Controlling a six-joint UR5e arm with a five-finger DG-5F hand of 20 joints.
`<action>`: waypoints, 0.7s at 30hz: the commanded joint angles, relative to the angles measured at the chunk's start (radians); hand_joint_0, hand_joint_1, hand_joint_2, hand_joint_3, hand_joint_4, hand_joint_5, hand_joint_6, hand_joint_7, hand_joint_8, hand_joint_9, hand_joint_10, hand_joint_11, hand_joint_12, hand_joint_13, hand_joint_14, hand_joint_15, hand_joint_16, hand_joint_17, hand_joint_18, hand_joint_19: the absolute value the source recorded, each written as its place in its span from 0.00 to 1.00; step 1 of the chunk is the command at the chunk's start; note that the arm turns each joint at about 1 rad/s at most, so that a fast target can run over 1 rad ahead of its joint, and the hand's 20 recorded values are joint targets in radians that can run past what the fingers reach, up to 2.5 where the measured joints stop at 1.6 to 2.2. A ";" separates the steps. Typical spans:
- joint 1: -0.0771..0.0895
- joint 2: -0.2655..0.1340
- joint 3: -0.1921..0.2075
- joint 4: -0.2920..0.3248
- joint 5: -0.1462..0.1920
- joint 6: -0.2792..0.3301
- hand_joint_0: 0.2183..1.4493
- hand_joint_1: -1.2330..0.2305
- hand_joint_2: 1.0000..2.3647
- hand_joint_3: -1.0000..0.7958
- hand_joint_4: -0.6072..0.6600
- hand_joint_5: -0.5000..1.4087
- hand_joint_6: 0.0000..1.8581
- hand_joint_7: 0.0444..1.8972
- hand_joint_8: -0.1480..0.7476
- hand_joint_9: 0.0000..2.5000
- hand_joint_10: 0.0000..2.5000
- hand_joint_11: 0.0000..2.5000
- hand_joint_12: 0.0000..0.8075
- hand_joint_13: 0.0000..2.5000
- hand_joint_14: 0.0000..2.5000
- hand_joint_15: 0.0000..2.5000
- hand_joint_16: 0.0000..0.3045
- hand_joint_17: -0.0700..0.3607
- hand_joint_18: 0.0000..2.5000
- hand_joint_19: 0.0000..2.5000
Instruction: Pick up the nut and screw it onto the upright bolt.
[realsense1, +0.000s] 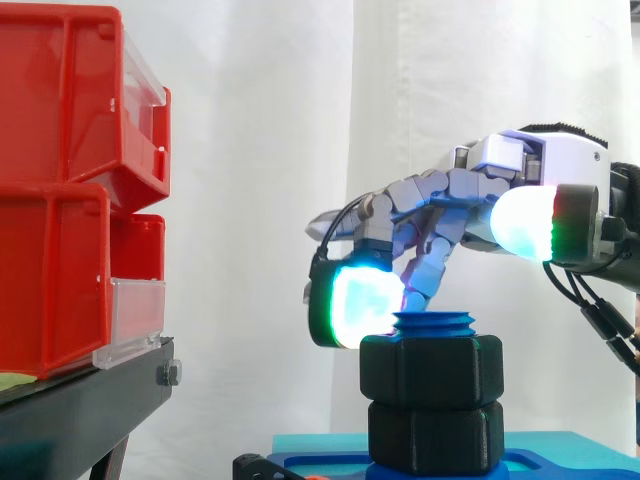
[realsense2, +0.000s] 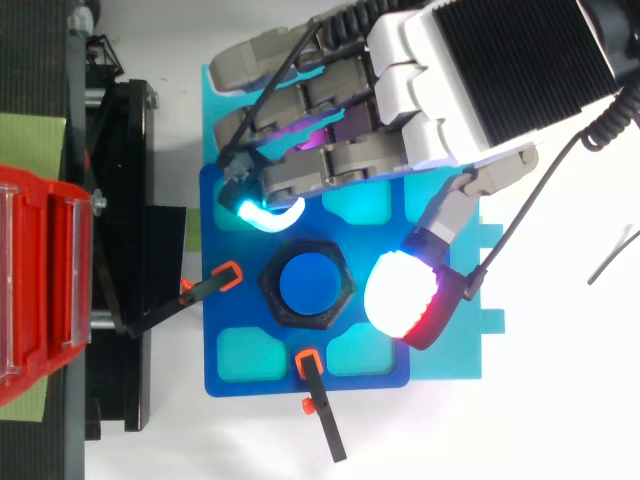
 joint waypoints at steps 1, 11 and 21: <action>0.001 0.000 0.003 0.007 -0.001 0.000 0.24 0.75 0.00 0.28 0.67 0.23 0.27 0.41 0.42 0.43 0.00 0.00 0.28 0.24 0.00 0.00 0.07 0.28 0.09 0.00; 0.030 -0.002 0.001 0.006 0.031 -0.002 0.24 0.76 0.00 0.28 0.65 0.21 0.27 0.34 0.40 0.38 0.00 0.00 0.30 0.20 0.00 0.00 0.09 0.30 0.06 0.00; 0.052 -0.002 -0.041 0.046 0.062 0.000 0.24 0.77 0.00 0.28 0.66 0.21 0.27 0.34 0.40 0.35 0.00 0.00 0.32 0.19 0.00 0.00 0.09 0.31 0.05 0.00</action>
